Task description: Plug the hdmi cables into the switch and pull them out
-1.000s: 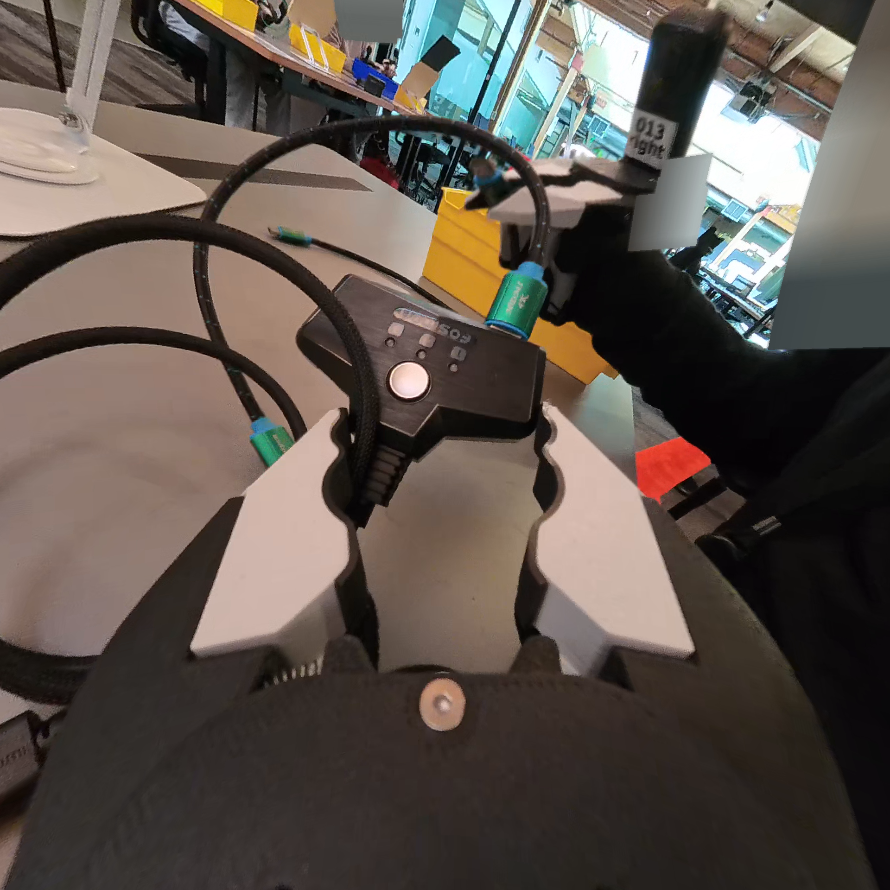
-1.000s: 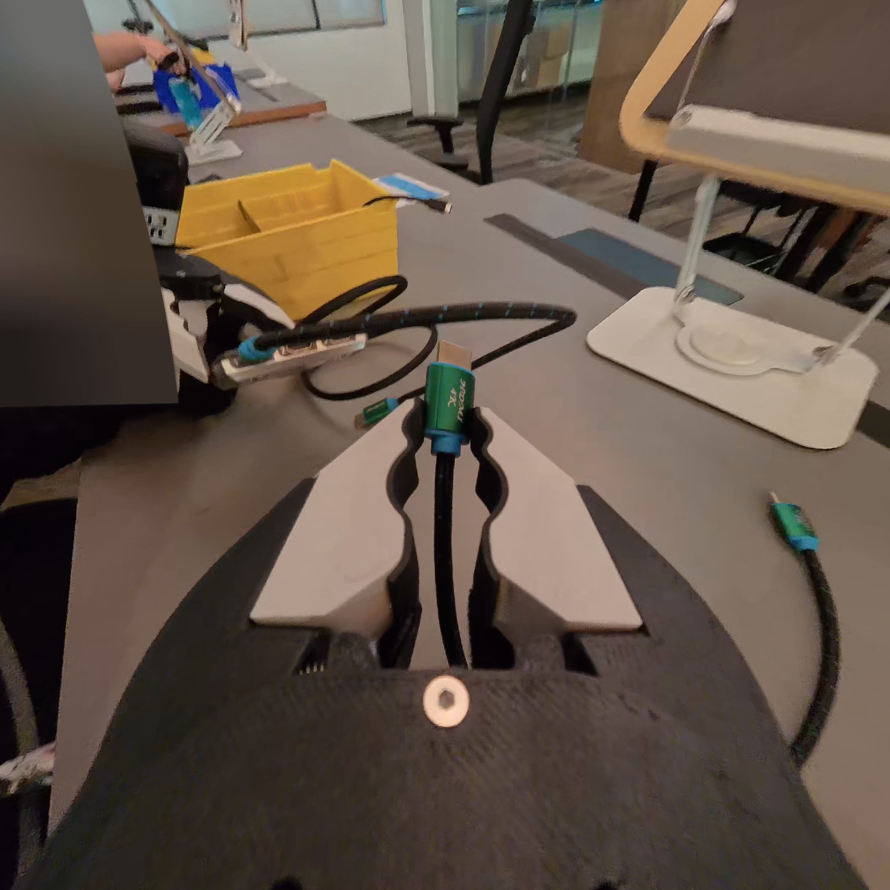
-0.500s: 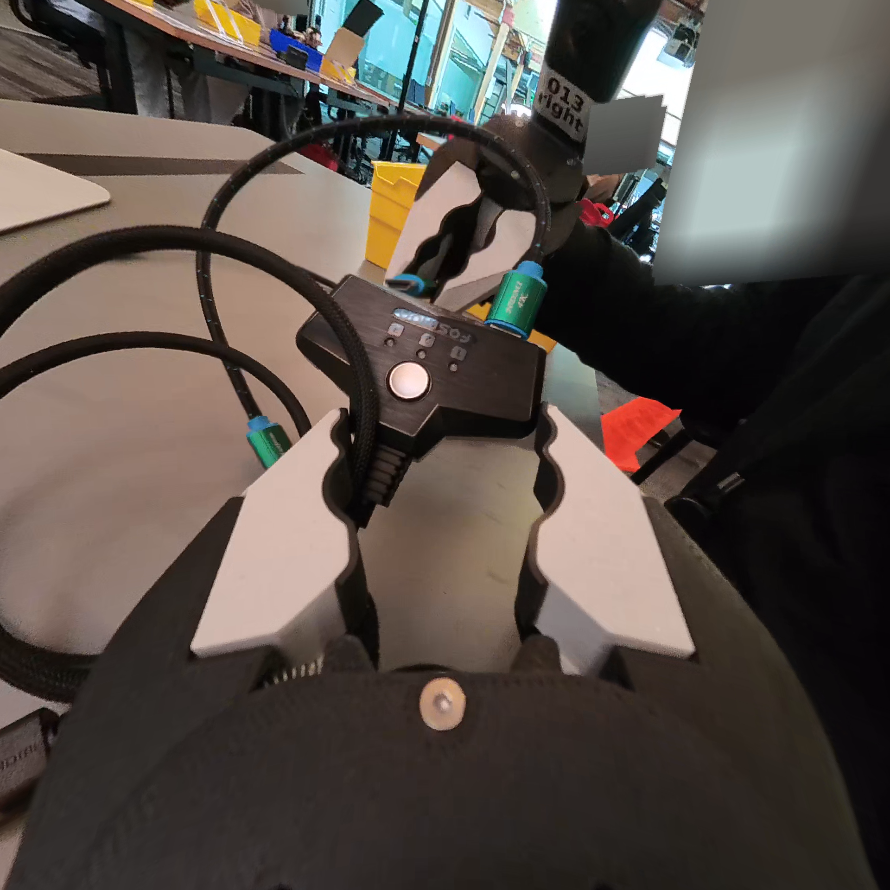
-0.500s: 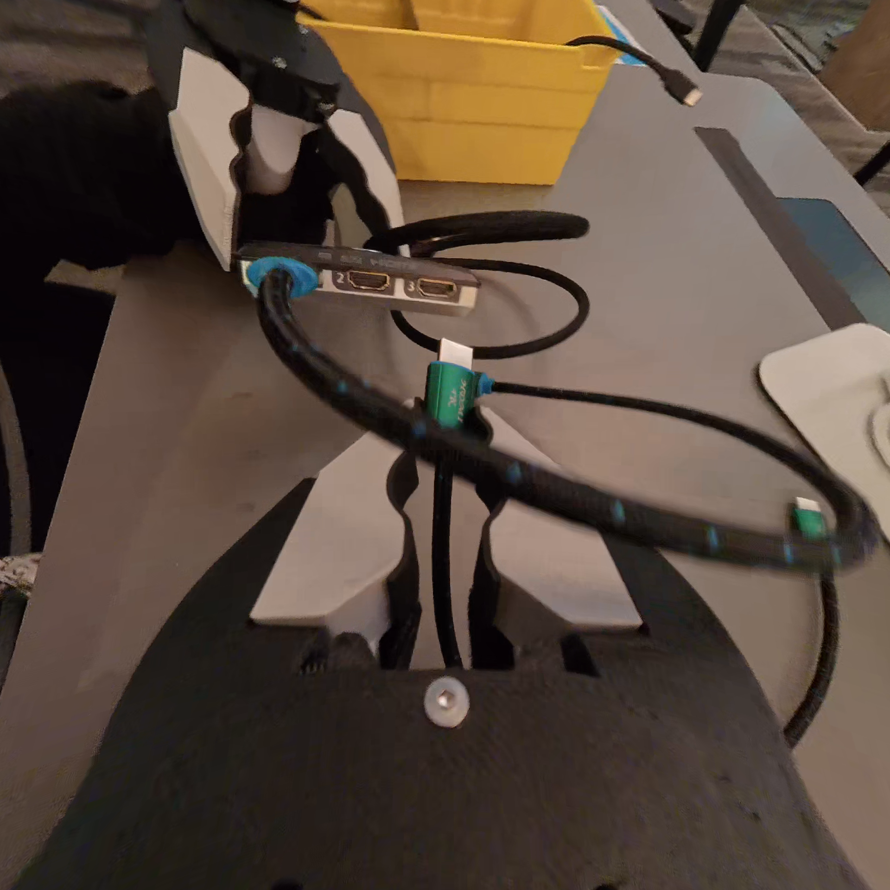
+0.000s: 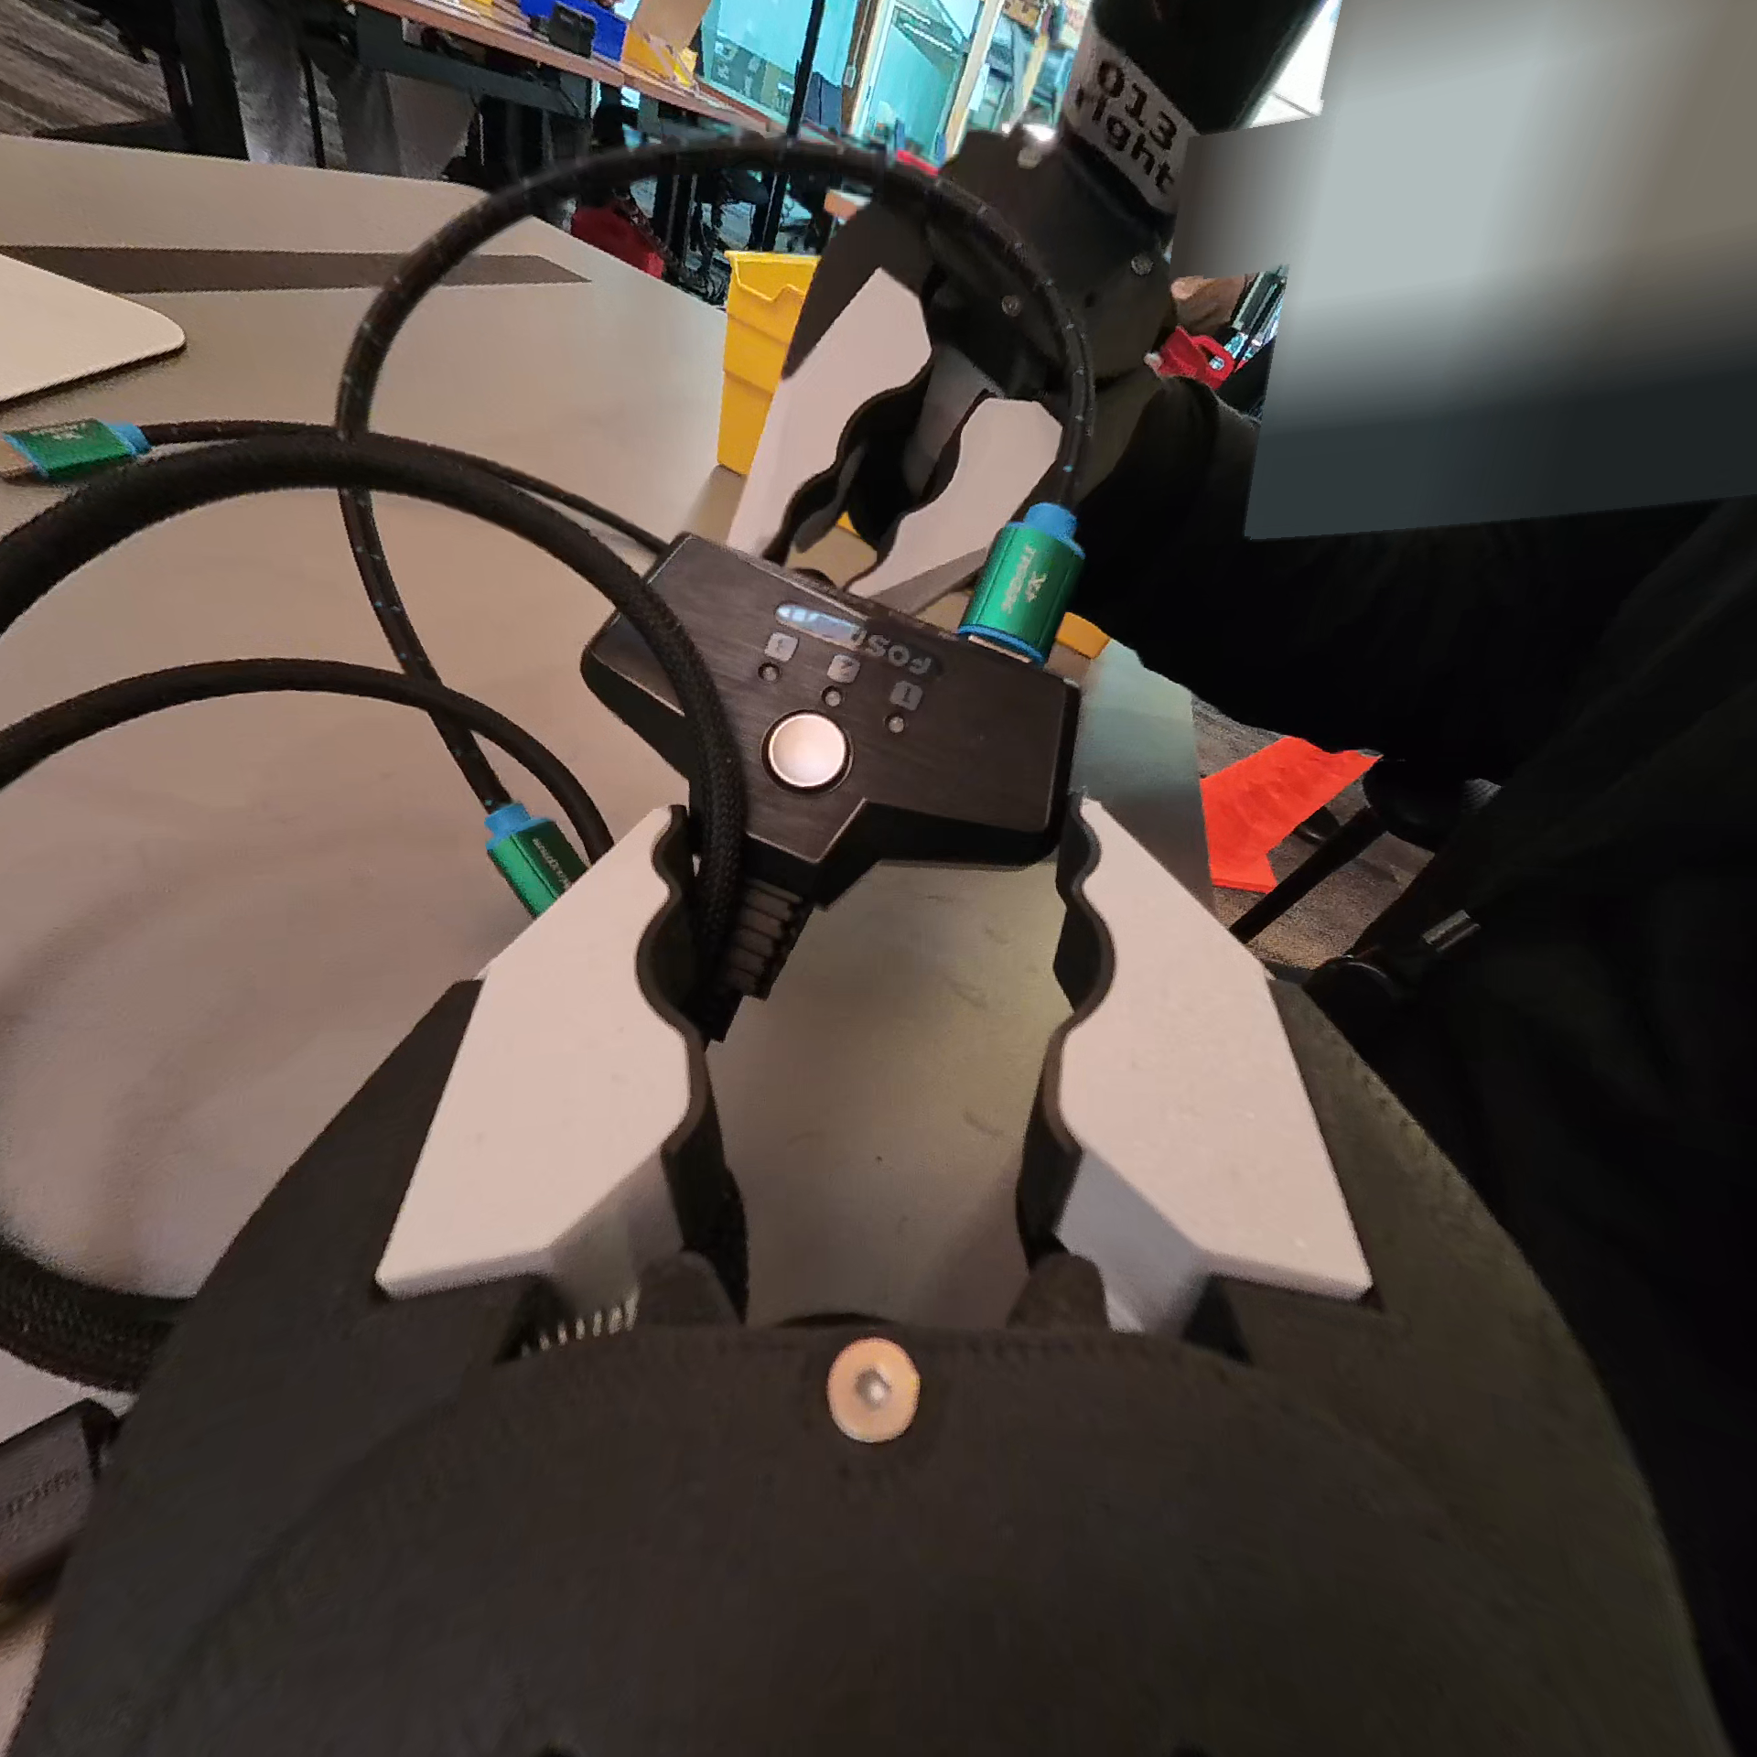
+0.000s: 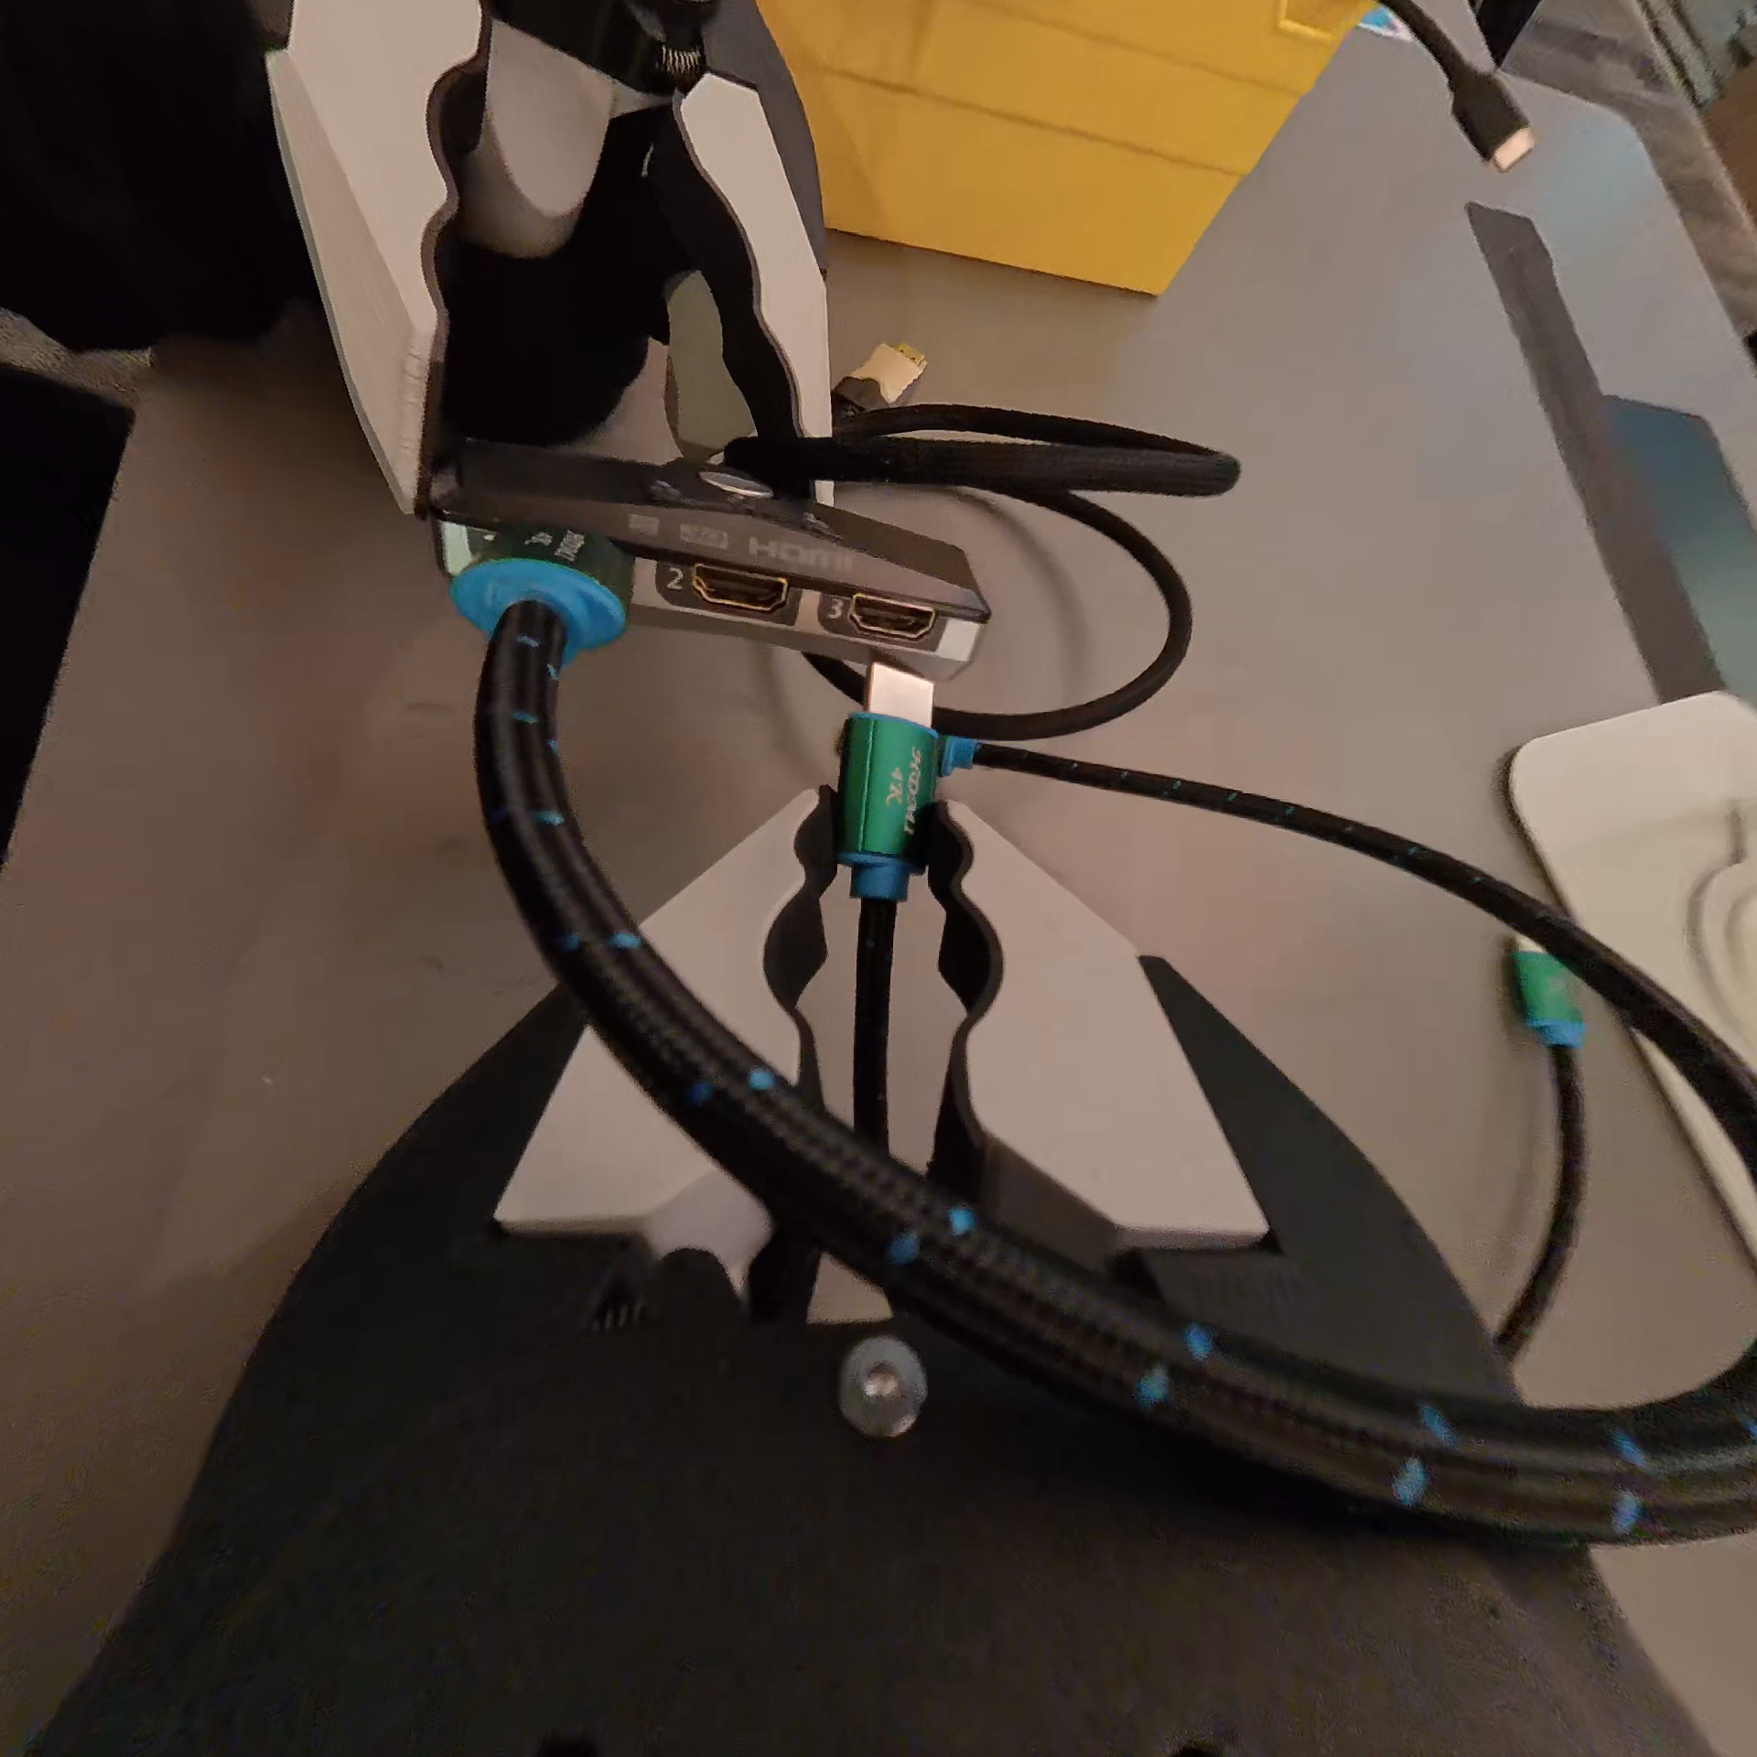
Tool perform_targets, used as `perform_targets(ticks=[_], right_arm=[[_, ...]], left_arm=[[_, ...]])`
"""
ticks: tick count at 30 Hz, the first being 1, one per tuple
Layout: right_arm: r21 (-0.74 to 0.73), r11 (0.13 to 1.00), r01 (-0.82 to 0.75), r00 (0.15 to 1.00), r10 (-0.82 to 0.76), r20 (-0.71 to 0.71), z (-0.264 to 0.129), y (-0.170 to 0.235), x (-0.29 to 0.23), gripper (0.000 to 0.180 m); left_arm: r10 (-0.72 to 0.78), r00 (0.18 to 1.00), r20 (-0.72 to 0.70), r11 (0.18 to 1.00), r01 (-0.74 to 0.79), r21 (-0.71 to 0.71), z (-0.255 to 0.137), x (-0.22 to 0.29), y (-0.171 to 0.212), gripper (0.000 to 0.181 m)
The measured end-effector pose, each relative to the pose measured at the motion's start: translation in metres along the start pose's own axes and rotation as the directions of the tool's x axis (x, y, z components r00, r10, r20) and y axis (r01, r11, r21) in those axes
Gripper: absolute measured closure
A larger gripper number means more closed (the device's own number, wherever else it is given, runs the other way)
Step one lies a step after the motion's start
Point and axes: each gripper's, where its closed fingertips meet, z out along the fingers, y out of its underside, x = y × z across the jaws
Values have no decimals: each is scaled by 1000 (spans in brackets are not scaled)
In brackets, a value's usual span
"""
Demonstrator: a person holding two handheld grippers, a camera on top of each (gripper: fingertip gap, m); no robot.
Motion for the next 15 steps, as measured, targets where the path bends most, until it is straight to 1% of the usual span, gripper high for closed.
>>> perform_targets(ticks=[1, 4, 6, 9, 12, 15], right_arm=[[-3, 999, -33, 999, 33, 19, 1, 4, -3, 164], [-55, 995, -80, 997, 81, 16, 2, 22, -13, 164], [-56, 992, -111, 993, 113, 38, 1, 31, -26, 164], [-100, 991, -93, 993, 99, 59, -2, 46, -46, 164], [-106, 994, -18, 996, 27, 86, -12, 43, -66, 164], [-54, 998, 22, 991, -15, 133, -34, 21, -79, 164]], left_arm=[[-2, 1000, 2, 1000, 2, 0, 0, 0, 0, 107], [-10, 1000, 7, 1000, 10, 5, 0, -2, -1, 107], [-21, 1000, 16, 1000, 21, 17, -2, -4, -3, 107], [-31, 999, 39, 999, 30, 30, -3, -9, -5, 107], [-22, 997, 71, 1000, 21, 12, -2, -13, -2, 107], [5, 994, 109, 999, -1, -44, 4, -16, 5, 107]])
